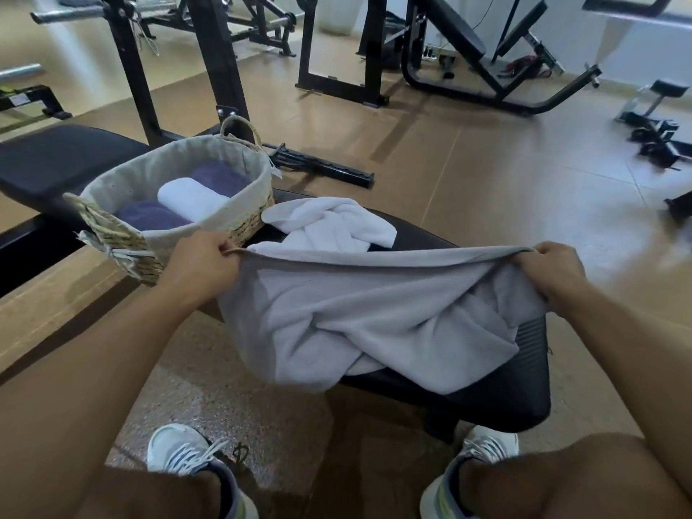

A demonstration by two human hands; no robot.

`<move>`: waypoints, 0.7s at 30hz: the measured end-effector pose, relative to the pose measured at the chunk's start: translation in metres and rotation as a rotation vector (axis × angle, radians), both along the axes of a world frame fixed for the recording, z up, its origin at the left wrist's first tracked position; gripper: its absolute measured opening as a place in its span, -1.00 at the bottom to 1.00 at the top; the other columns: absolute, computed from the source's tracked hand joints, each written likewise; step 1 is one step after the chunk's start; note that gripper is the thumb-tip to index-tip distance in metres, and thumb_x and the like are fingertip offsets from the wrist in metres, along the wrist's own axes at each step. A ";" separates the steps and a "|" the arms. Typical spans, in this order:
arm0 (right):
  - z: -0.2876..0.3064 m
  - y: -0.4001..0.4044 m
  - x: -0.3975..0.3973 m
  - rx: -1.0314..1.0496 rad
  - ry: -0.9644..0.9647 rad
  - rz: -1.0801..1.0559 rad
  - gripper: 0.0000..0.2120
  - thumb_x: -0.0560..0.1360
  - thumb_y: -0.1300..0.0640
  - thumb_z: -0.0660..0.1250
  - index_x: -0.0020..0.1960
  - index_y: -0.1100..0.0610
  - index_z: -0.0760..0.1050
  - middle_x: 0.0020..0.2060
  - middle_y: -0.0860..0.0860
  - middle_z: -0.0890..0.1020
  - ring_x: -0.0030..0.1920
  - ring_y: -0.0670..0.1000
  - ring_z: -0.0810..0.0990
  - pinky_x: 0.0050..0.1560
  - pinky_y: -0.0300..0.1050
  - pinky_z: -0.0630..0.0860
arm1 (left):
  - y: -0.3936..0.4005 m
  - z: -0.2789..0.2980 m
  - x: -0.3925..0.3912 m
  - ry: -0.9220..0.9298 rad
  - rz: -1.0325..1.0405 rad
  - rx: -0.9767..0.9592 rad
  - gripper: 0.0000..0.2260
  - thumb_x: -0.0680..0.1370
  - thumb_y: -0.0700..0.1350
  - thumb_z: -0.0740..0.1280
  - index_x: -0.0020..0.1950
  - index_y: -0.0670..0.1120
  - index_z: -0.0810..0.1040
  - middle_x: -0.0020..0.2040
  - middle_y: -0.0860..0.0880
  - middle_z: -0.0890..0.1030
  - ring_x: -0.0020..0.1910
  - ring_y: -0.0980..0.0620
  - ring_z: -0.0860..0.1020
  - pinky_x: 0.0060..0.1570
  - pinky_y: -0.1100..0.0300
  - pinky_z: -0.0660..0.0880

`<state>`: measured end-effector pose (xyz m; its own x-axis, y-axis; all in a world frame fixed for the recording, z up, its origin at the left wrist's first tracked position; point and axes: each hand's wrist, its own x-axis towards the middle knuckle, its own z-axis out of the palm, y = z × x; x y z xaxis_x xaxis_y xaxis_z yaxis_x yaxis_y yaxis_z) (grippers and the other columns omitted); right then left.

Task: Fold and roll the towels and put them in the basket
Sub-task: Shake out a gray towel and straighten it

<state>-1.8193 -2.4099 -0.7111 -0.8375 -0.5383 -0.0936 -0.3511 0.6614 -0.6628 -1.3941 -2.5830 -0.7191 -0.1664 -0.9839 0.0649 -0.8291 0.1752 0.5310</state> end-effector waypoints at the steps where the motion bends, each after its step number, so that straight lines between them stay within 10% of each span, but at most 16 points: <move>1: 0.002 0.002 0.002 0.063 -0.054 0.047 -0.78 0.51 0.12 0.40 -0.03 0.31 0.58 -0.12 0.24 0.65 -0.28 0.10 0.53 -0.32 -0.12 0.46 | 0.000 0.000 -0.001 0.051 0.020 0.014 -0.78 0.54 -0.09 0.42 -0.31 -0.10 0.59 -0.29 -0.12 0.64 -0.15 -0.20 0.60 -0.16 0.05 0.47; 6: 0.025 0.000 0.042 0.309 -0.188 0.496 -0.66 0.36 -0.12 0.59 0.00 0.07 0.66 -0.09 0.07 0.74 -0.07 0.08 0.72 0.01 0.09 0.67 | 0.023 0.018 -0.025 0.291 -0.039 0.079 -0.46 0.59 0.15 0.38 -0.42 -0.18 0.34 -0.46 -0.09 0.37 -0.41 0.00 0.32 -0.36 0.09 0.27; 11: 0.058 -0.006 0.111 -0.133 -0.380 0.735 -0.70 0.44 -0.03 0.53 0.15 -0.04 0.63 -0.03 -0.10 0.74 -0.04 -0.09 0.72 0.00 -0.14 0.63 | 0.053 0.040 -0.052 0.710 -0.072 0.171 -0.50 0.57 0.22 0.37 -0.19 -0.25 0.59 -0.28 -0.19 0.62 -0.23 0.02 0.58 -0.09 0.15 0.58; 16: 0.047 -0.031 0.075 -0.544 -0.994 0.350 -0.44 0.45 0.03 0.53 0.37 0.21 0.51 0.08 0.21 0.64 0.02 0.13 0.66 -0.04 0.01 0.66 | 0.042 0.044 -0.051 1.249 0.159 0.546 -0.74 0.58 0.05 0.40 0.16 -0.08 0.64 0.11 -0.09 0.73 0.14 -0.05 0.68 0.15 -0.02 0.63; 21: -0.004 -0.019 0.024 -0.293 -0.815 -0.003 -0.84 0.60 0.18 0.34 0.06 0.24 0.64 -0.12 0.13 0.69 -0.37 0.00 0.69 -0.47 -0.17 0.57 | 0.011 0.018 -0.023 1.151 0.346 0.669 -0.69 0.50 0.08 0.44 0.18 -0.03 0.66 0.11 -0.07 0.72 0.12 -0.13 0.67 0.14 -0.13 0.60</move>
<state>-1.7954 -2.4288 -0.7149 -0.5712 -0.6322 -0.5235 0.3094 0.4249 -0.8507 -1.4170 -2.5718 -0.7008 -0.0845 -0.8619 -0.5000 0.1833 -0.5067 0.8424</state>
